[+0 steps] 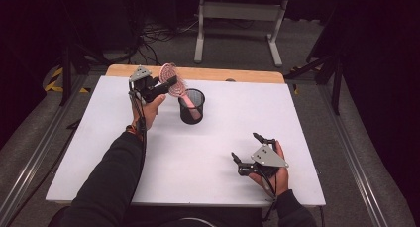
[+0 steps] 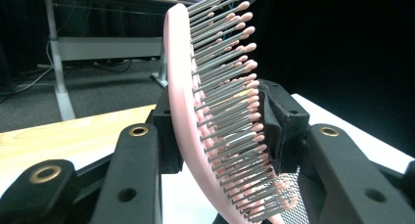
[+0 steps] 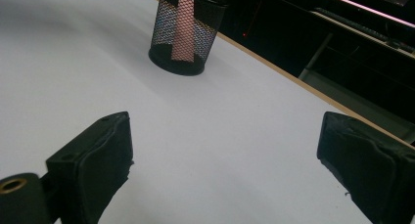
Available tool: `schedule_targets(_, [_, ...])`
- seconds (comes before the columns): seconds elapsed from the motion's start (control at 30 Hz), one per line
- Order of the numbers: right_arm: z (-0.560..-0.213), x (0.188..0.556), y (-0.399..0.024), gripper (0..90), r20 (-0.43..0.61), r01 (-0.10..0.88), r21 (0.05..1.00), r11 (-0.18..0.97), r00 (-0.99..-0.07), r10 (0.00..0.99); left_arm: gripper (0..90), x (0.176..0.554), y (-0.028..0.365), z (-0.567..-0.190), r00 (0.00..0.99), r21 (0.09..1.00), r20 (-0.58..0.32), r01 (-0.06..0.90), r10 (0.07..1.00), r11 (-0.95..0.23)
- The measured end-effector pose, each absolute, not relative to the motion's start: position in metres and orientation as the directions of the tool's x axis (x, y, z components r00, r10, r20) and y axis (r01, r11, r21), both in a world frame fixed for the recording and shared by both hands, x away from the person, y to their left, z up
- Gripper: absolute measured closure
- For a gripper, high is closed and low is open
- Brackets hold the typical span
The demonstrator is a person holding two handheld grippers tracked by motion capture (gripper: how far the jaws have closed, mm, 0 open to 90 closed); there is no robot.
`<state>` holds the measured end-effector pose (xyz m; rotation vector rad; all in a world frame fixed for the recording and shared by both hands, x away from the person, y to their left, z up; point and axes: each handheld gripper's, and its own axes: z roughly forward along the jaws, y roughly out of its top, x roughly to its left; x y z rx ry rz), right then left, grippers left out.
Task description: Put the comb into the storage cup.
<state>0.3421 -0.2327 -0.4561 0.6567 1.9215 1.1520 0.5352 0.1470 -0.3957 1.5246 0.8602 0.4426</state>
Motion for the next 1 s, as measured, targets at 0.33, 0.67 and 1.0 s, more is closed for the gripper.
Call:
schedule_targets(0.33, [-0.4562,0.3423,-0.2325,6.6,-0.359,0.036,0.890,0.455,-0.559,0.747,57.6,0.5346,0.1465,-0.3956,0.642,0.965,-0.214,0.256,0.736,0.057])
schedule_targets(0.67, [-0.4562,0.3419,-0.2322,6.6,-0.358,0.033,0.891,0.453,-0.560,0.747,53.1,0.5346,0.1470,-0.3935,0.641,0.968,-0.194,0.248,0.743,0.038])
schedule_targets(1.0, [-0.4557,0.3414,-0.2319,6.5,-0.361,0.031,0.890,0.455,-0.560,0.746,48.2,0.5337,0.1502,-0.3879,0.641,0.971,-0.151,0.240,0.753,-0.010])
